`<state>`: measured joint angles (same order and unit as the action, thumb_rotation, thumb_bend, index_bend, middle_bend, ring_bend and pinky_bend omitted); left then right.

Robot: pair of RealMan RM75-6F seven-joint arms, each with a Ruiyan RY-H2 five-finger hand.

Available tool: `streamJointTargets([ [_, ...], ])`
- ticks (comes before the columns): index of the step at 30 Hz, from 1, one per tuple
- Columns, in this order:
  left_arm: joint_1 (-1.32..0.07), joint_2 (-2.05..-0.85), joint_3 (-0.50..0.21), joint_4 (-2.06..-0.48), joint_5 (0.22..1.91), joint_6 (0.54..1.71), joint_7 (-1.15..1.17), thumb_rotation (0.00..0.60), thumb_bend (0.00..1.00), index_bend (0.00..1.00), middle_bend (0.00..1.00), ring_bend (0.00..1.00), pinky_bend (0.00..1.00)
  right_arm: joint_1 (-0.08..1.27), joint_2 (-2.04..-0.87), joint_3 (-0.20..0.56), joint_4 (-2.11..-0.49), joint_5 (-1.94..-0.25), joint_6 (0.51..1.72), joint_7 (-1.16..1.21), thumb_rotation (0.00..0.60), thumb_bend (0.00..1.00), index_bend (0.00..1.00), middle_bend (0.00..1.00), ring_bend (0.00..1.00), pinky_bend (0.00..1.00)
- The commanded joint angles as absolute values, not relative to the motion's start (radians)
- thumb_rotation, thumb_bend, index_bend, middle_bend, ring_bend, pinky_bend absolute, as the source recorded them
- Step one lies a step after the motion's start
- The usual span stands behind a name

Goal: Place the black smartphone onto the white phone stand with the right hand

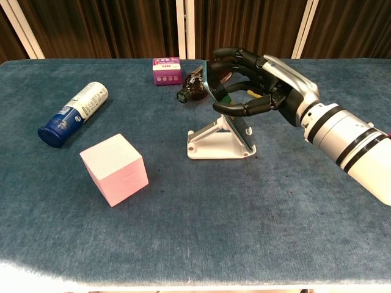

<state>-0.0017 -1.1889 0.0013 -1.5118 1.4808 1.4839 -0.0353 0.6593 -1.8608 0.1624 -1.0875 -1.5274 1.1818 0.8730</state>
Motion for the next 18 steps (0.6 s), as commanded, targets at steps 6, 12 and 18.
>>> streamJointTargets([
  [6,-0.003,-1.19,0.0,-1.501,1.48,1.482,-0.047,0.6,0.12,0.2,0.14,0.06,0.0,0.618,-1.717,0.116,-1.201,-1.575,1.237,0.744,0.6,0.33,0.0,0.05,0.0,0.02],
  [12,-0.01,-1.198,-0.003,-1.488,1.485,1.478,-0.059,0.6,0.12,0.2,0.14,0.06,0.0,0.503,-1.481,0.083,-1.404,-1.543,1.319,0.359,0.6,0.33,0.0,0.05,0.0,0.02],
  [18,-0.018,-1.208,-0.009,-1.481,1.496,1.483,-0.063,0.6,0.12,0.2,0.14,0.06,0.0,0.353,-1.24,0.027,-1.642,-1.471,1.411,0.059,0.6,0.33,0.0,0.04,0.0,0.0],
])
